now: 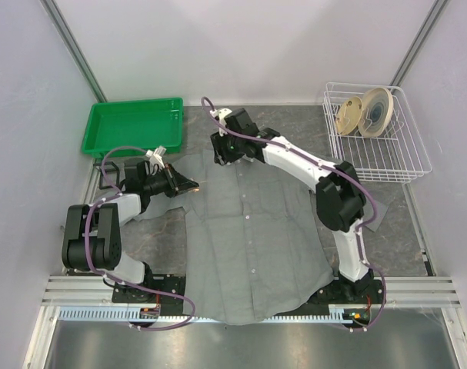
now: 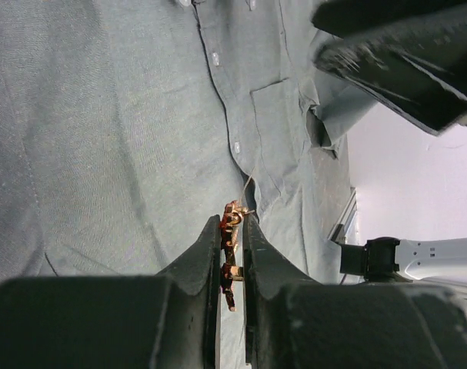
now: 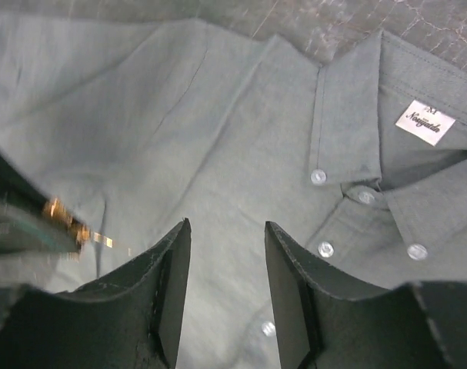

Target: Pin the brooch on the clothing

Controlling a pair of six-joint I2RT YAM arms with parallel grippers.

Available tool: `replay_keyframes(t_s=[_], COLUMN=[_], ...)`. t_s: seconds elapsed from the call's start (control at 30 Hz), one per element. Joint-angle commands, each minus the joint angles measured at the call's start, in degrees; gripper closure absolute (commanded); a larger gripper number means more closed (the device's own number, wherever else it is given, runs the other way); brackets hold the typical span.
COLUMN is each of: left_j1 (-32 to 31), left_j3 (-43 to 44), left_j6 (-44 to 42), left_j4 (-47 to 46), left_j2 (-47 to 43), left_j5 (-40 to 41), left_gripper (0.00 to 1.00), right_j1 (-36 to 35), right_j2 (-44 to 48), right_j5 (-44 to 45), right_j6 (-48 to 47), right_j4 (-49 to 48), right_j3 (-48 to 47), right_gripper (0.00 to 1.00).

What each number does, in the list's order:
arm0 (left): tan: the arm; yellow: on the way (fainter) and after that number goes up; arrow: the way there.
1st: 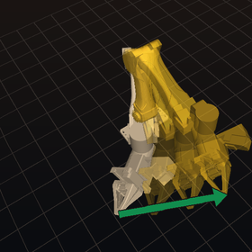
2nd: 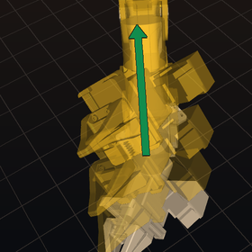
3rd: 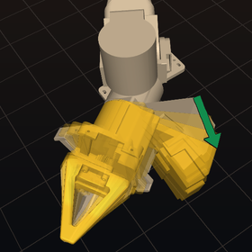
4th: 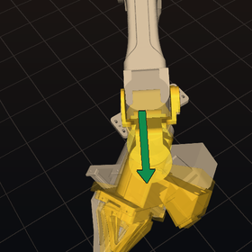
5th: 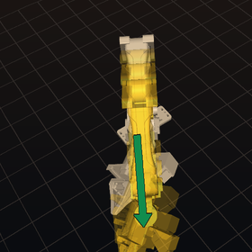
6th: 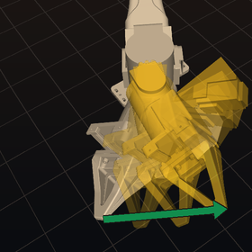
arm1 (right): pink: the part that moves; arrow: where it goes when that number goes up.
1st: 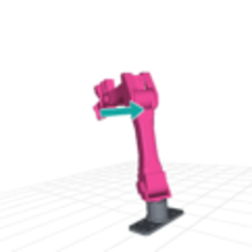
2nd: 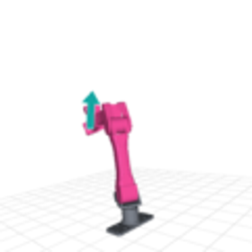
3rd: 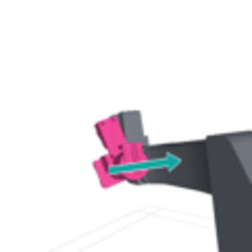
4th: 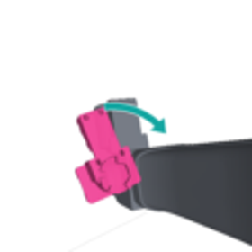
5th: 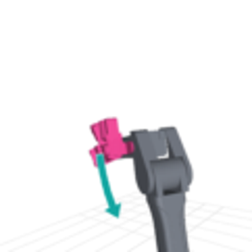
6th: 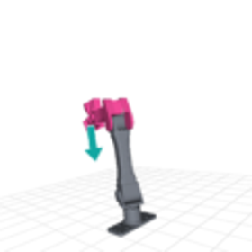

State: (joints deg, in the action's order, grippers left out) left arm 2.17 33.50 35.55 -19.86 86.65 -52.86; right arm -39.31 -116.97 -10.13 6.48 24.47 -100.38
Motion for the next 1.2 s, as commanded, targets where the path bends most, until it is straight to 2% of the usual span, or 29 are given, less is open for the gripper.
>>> replay_keyframes(t_s=[0.0,0.13,0.5,0.63,0.83,1.17], left_j1=[0.2,0.3,1.3,1.2,1.3,1.2], left_j3=[1.1,0.8,7.5,8.3,9.2,9.8], left_j6=[-4.4,-5.9,-18.6,-18.9,-18.6,-16.5], left_j4=[-1.9,-0.8,15.4,15.5,14.2,13.1], left_j2=[0.5,0.4,4.3,5.1,6.2,8.7], left_j5=[2.3,1.9,-0.1,-1.6,-0.7,-0.8], left_gripper=[0.98,0.98,0.98,0.98,0.98,0.98], right_j1=[-3.3,-5.7,-7.9,-7.4,-6.7,-7.9], right_j2=[-7.9,-10.3,-16.2,-16.4,-16.1,-17.6], right_j5=[11.5,15.4,16.4,19.0,20.8,22.7], right_j6=[13.9,16.5,18.7,17.5,17.2,19.8], right_j4=[7.9,6.9,5.9,5.9,6.8,7.7], right_j3=[-9.8,-12.0,-15.4,-16.3,-14.5,-13.1], right_gripper=[0.5,0.52,0.54,0.54,0.6,0.58])
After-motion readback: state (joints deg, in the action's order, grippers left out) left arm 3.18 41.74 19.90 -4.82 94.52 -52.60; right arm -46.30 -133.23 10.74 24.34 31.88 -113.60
